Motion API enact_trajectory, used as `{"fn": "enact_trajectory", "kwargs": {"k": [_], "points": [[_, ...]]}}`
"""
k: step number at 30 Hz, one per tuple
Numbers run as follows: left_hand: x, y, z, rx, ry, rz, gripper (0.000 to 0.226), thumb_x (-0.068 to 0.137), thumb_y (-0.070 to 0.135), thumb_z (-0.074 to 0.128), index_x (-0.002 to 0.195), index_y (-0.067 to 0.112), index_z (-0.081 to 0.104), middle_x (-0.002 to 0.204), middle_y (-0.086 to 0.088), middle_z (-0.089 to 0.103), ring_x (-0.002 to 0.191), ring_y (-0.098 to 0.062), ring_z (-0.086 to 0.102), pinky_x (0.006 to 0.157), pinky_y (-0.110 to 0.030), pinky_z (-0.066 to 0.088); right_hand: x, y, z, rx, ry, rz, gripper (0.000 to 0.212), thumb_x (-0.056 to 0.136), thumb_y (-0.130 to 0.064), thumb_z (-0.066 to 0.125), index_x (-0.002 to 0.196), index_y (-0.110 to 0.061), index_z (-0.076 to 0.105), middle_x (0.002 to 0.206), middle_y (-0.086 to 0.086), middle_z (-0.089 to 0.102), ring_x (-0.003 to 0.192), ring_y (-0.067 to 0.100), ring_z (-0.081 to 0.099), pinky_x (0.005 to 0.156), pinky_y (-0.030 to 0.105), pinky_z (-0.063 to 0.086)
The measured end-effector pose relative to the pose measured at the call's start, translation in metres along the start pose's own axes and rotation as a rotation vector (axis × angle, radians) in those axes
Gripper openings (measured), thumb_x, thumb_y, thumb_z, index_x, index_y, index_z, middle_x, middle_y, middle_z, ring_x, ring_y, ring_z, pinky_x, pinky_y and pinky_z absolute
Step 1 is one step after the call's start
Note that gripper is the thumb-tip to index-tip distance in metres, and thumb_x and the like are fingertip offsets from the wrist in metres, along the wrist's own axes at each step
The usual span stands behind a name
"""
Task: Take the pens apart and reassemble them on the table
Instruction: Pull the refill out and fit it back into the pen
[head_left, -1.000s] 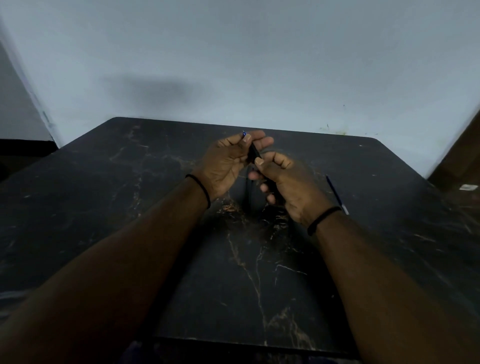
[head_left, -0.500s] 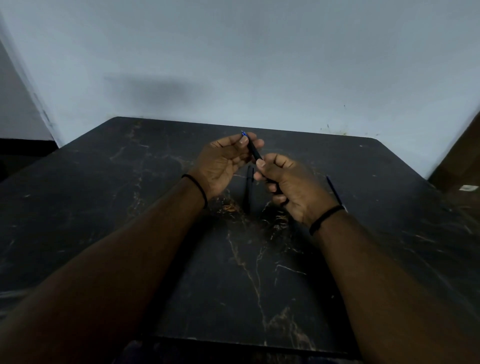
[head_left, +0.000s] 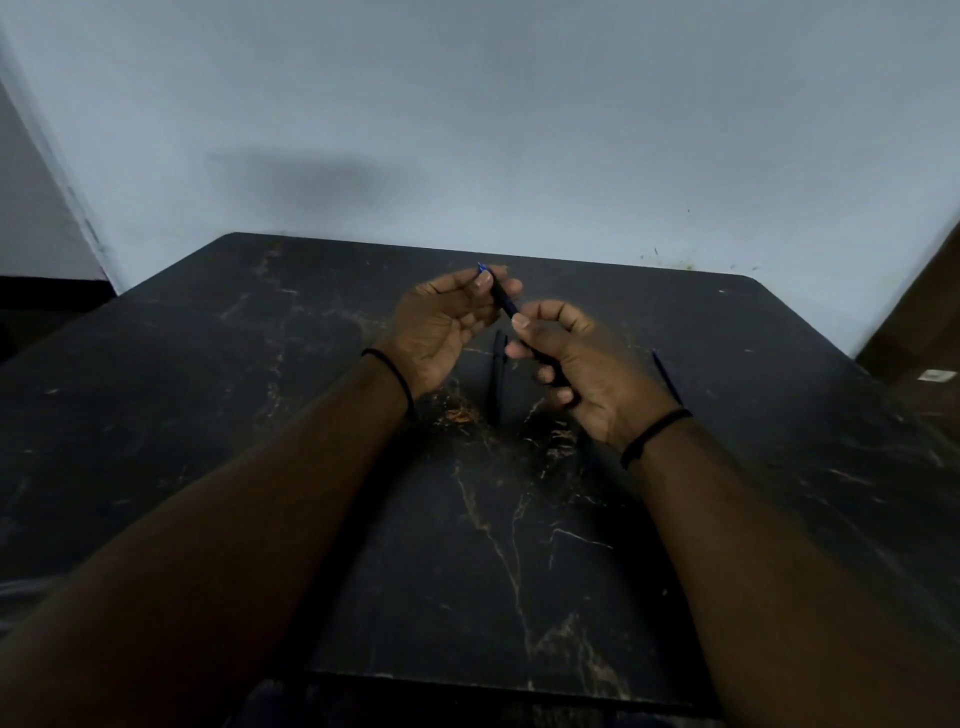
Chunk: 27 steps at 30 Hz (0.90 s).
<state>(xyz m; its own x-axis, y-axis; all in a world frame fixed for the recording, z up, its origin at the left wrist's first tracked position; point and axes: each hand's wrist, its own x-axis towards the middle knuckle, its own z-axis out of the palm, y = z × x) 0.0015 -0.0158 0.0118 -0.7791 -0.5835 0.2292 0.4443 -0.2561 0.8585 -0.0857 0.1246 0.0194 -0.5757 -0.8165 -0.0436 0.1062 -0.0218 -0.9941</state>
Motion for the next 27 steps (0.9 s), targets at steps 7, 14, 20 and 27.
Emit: {"fn": "enact_trajectory", "kwargs": {"k": [7, 14, 20, 27], "points": [[0.0005, -0.0015, -0.0004, 0.003, -0.009, 0.007, 0.015, 0.095, 0.003, 0.051, 0.099, 0.005, 0.066, 0.091, -0.009, 0.076, 0.092, -0.019, 0.072, 0.100, -0.035, 0.049, 0.0043, 0.0051, 0.0003, -0.072, 0.032, -0.016, 0.016, 0.099, -0.025, 0.060, 0.091, -0.015, 0.069, 0.071, -0.002, 0.067, 0.047, 0.005, 0.040, 0.033, 0.014, 0.024], [0.0006, -0.0022, -0.0027, 0.006, -0.030, 0.017, 0.015, 0.093, 0.006, 0.054, 0.100, 0.006, 0.067, 0.092, -0.010, 0.075, 0.094, -0.021, 0.071, 0.095, -0.033, 0.054, 0.0016, 0.0021, 0.0017, -0.046, 0.045, -0.014, 0.012, 0.095, -0.031, 0.065, 0.098, -0.019, 0.064, 0.074, 0.002, 0.074, 0.049, 0.007, 0.042, 0.034, 0.015, 0.024], [0.0008, -0.0030, -0.0028, -0.004, -0.031, 0.017, 0.016, 0.095, 0.003, 0.051, 0.101, 0.004, 0.066, 0.091, -0.010, 0.075, 0.093, -0.020, 0.072, 0.091, -0.029, 0.056, 0.0024, 0.0042, 0.0015, -0.132, 0.025, -0.026, 0.026, 0.102, -0.031, 0.054, 0.090, -0.014, 0.070, 0.071, -0.003, 0.073, 0.049, 0.007, 0.042, 0.034, 0.016, 0.025], [0.0005, -0.0029, -0.0034, 0.019, -0.043, 0.020, 0.016, 0.095, 0.005, 0.052, 0.100, 0.006, 0.067, 0.092, -0.008, 0.075, 0.094, -0.019, 0.071, 0.095, -0.034, 0.052, -0.0005, 0.0022, 0.0032, -0.101, 0.049, -0.048, 0.019, 0.092, -0.029, 0.070, 0.105, -0.021, 0.059, 0.079, 0.002, 0.074, 0.051, 0.008, 0.044, 0.036, 0.016, 0.024]]}}
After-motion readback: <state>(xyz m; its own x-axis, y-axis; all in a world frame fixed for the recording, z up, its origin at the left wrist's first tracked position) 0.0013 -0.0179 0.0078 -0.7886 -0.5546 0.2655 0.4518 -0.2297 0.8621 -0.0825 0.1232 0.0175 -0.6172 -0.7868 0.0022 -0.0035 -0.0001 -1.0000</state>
